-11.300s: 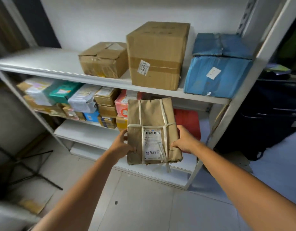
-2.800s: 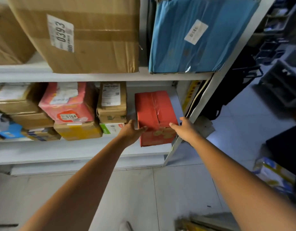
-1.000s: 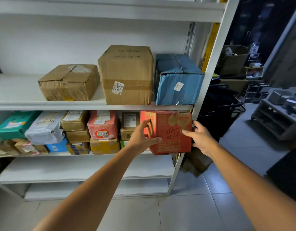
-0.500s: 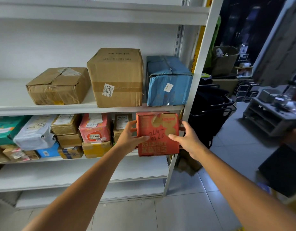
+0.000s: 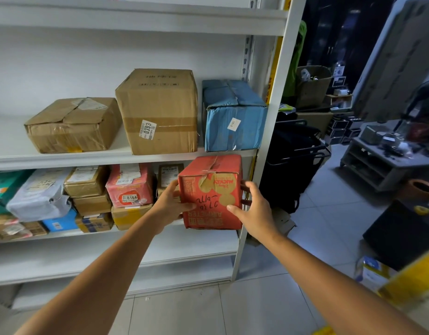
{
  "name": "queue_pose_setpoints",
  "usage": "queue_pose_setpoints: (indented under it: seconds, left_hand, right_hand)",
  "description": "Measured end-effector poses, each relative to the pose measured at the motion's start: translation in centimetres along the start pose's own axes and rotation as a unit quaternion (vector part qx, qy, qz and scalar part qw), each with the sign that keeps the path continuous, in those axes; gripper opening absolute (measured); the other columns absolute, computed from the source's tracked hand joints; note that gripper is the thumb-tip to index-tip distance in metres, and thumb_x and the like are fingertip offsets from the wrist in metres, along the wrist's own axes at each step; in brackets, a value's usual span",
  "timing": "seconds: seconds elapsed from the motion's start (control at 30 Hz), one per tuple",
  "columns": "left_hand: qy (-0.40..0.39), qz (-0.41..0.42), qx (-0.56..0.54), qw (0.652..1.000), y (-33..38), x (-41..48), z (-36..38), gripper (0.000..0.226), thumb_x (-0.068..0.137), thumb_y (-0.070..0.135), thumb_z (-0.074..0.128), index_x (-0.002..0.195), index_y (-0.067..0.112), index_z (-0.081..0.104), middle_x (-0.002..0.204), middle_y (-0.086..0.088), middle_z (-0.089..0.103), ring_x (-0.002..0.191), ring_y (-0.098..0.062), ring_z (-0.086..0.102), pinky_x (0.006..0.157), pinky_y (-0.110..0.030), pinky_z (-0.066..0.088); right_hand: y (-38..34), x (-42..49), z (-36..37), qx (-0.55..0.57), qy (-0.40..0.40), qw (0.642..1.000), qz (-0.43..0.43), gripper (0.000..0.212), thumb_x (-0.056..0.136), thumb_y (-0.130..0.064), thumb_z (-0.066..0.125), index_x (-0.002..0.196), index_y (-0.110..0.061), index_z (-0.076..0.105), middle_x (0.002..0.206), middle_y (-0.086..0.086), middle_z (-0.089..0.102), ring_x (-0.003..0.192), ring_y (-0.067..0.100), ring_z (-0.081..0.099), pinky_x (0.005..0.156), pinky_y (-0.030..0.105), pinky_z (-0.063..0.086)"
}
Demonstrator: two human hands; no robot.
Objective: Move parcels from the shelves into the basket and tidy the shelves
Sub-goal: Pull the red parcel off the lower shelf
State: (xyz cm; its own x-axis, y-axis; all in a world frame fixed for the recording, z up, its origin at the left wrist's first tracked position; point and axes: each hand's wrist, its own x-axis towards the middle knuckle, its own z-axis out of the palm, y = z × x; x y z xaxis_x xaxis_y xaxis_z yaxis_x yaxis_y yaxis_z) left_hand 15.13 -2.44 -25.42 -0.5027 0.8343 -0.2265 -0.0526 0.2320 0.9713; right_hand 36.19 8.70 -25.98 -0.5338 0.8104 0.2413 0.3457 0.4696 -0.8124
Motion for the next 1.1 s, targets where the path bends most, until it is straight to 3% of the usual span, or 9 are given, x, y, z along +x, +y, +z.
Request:
queue_pose_setpoints:
  seconds: [0.13,0.2,0.43,0.6,0.7,0.8,0.87,1.0,1.1]
  left_hand:
    - [-0.006,-0.002,0.000,1.000,-0.3,-0.2,-0.5,0.074,0.083,-0.011,0.067,0.137,0.032,0.039,0.119,0.001,0.059,0.109,-0.024,0.056,0.062,-0.030,0.049]
    - [-0.006,-0.003,0.000,1.000,-0.4,-0.3,-0.7,0.076,0.083,-0.012,0.066,0.139,0.032,0.039,0.121,0.000,0.058,0.114,-0.026,0.054,0.064,-0.031,0.050]
    - [-0.002,-0.003,-0.007,1.000,-0.8,-0.6,-1.2,0.080,0.082,-0.017,0.064,0.139,0.034,0.040,0.125,-0.002,0.058,0.119,-0.029,0.053,0.078,-0.041,0.054]
    - [0.004,0.001,-0.005,1.000,-1.1,-0.6,-1.5,0.074,0.081,-0.016,0.065,0.135,0.029,0.043,0.126,-0.004,0.056,0.115,-0.027,0.053,0.067,-0.033,0.055]
    - [0.006,0.012,0.015,1.000,-1.7,-0.3,-1.8,0.070,0.080,-0.013,0.069,0.129,0.031,0.045,0.125,-0.006,0.056,0.115,-0.028,0.055,0.067,-0.034,0.055]
    - [0.007,0.009,0.003,1.000,-2.1,-0.1,-2.1,0.061,0.080,0.001,0.076,0.124,0.033,0.048,0.120,-0.004,0.059,0.110,-0.025,0.061,0.070,-0.035,0.054]
    - [0.005,0.001,-0.009,1.000,-2.2,-0.2,-2.3,0.054,0.080,0.021,0.079,0.124,0.032,0.049,0.116,-0.001,0.062,0.103,-0.019,0.065,0.069,-0.034,0.054]
    - [0.008,0.008,-0.001,1.000,-2.4,0.4,-3.1,0.051,0.081,0.048,0.069,0.123,0.029,0.048,0.109,0.003,0.065,0.096,-0.010,0.065,0.066,-0.029,0.050]
    - [0.010,-0.001,-0.002,1.000,-2.7,1.5,-3.8,0.057,0.079,0.059,0.062,0.123,0.026,0.048,0.110,0.003,0.065,0.096,-0.010,0.064,0.068,-0.031,0.049]
  right_hand:
    - [-0.4,-0.8,0.9,-0.022,0.043,0.999,-0.020,0.062,0.077,-0.030,0.083,0.128,-0.024,0.048,0.120,-0.012,0.060,0.103,-0.001,0.056,0.090,0.024,0.050]
    - [-0.2,-1.3,1.5,-0.030,0.058,0.997,-0.033,0.063,0.076,-0.032,0.083,0.128,-0.025,0.048,0.125,-0.009,0.060,0.110,0.007,0.058,0.094,0.030,0.051]
    - [-0.4,-2.1,2.3,-0.057,0.069,0.995,-0.050,0.066,0.077,-0.035,0.082,0.131,-0.025,0.046,0.130,-0.007,0.057,0.114,0.011,0.059,0.094,0.034,0.053]
    - [-0.3,-1.6,2.7,-0.034,0.050,0.998,-0.025,0.074,0.078,-0.031,0.082,0.141,-0.021,0.044,0.135,-0.006,0.054,0.119,0.004,0.051,0.101,0.025,0.044]
    - [-0.3,-1.2,3.1,-0.004,0.024,1.000,0.010,0.071,0.077,-0.039,0.081,0.138,-0.029,0.047,0.126,-0.013,0.056,0.108,-0.009,0.050,0.096,0.024,0.047]
    - [-0.8,-0.7,3.5,0.065,0.000,0.995,0.069,0.049,0.078,-0.062,0.072,0.117,-0.040,0.053,0.112,-0.026,0.057,0.101,-0.013,0.052,0.092,0.022,0.048]
    - [-0.7,-0.1,4.1,0.113,-0.004,0.988,0.103,0.046,0.077,-0.076,0.061,0.110,-0.045,0.054,0.109,-0.023,0.062,0.101,-0.004,0.061,0.091,0.034,0.054]
    - [-0.2,1.3,5.9,0.140,0.019,0.976,0.166,0.038,0.081,-0.080,0.047,0.089,-0.043,0.052,0.097,-0.010,0.065,0.090,0.013,0.068,0.086,0.047,0.057]
    - [0.3,2.0,7.3,0.143,0.022,0.967,0.208,0.040,0.081,-0.078,0.049,0.086,-0.038,0.049,0.094,-0.002,0.067,0.086,0.021,0.070,0.081,0.052,0.058]
